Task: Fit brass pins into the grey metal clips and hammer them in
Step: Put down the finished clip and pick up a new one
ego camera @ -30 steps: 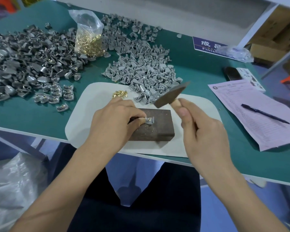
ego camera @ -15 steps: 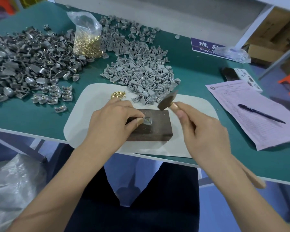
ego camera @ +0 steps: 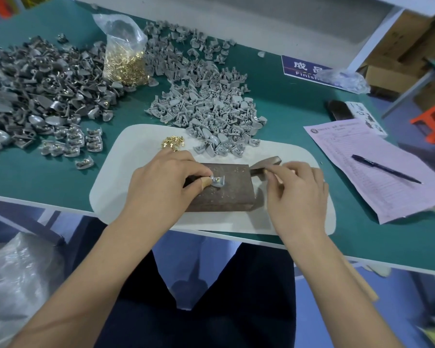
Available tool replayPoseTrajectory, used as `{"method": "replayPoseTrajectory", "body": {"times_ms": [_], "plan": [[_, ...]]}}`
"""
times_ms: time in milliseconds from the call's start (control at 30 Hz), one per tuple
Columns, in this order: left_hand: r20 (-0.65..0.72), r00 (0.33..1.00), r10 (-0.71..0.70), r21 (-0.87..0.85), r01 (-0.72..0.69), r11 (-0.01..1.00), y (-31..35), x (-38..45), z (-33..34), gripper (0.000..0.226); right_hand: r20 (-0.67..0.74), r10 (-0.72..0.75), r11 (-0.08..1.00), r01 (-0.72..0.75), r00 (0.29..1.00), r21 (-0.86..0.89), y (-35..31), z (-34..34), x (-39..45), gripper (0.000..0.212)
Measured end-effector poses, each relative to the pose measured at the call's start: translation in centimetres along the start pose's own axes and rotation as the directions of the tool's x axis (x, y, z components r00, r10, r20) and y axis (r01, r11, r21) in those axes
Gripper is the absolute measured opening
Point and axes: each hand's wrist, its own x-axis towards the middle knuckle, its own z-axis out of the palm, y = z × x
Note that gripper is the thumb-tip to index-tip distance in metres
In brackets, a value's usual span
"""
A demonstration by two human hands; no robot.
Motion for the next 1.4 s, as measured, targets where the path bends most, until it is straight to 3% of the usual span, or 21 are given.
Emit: {"method": "replayPoseTrajectory", "body": {"times_ms": [67, 167, 467, 633, 867, 1033, 1167, 1400], "plan": [[-0.004, 1.0, -0.005, -0.014, 0.005, 1.0, 0.0, -0.1, 0.1, 0.008, -0.098, -0.161, 0.964, 0.178, 0.982, 0.198, -1.3, -0.1, 0.1, 0.018], [-0.017, 1.0, -0.011, -0.031, 0.011, 0.999, -0.1, -0.3, 0.3, 0.009, -0.057, -0.353, 0.902, 0.356, 0.934, 0.245, -4.3, 0.2, -0.3, 0.017], [-0.185, 0.968, -0.172, -0.091, 0.157, 0.983, -4.5, -2.3, -1.3, 0.013, 0.139, -0.419, 0.885, 0.369, 0.897, 0.283, -11.4, 2.8, 1.4, 0.004], [-0.243, 0.932, -0.267, -0.046, 0.264, 0.963, -8.1, -3.1, -3.2, 0.008, 0.34, -0.501, 0.863, 0.431, 0.796, 0.263, -16.2, 5.2, 3.1, 0.011], [-0.248, 0.898, -0.364, -0.004, 0.375, 0.927, -12.0, -4.5, -4.5, 0.006, 0.44, -0.563, 0.82, 0.537, 0.7, 0.197, -21.5, 8.0, 3.7, 0.014], [-0.308, 0.87, -0.385, 0.019, 0.411, 0.912, -12.4, -4.5, -4.5, 0.013, 0.435, -0.565, 0.822, 0.524, 0.701, 0.223, -23.3, 9.3, 4.2, 0.012], [-0.31, 0.891, -0.331, 0.096, 0.376, 0.922, -13.1, -4.0, -4.5, 0.022, 0.441, -0.54, 0.84, 0.492, 0.716, 0.229, -24.1, 10.0, 4.9, 0.01], [-0.29, 0.895, -0.338, 0.063, 0.371, 0.927, -13.8, -3.5, -4.0, 0.03, 0.395, -0.533, 0.843, 0.511, 0.749, 0.168, -25.4, 11.3, 5.7, 0.014]]}}
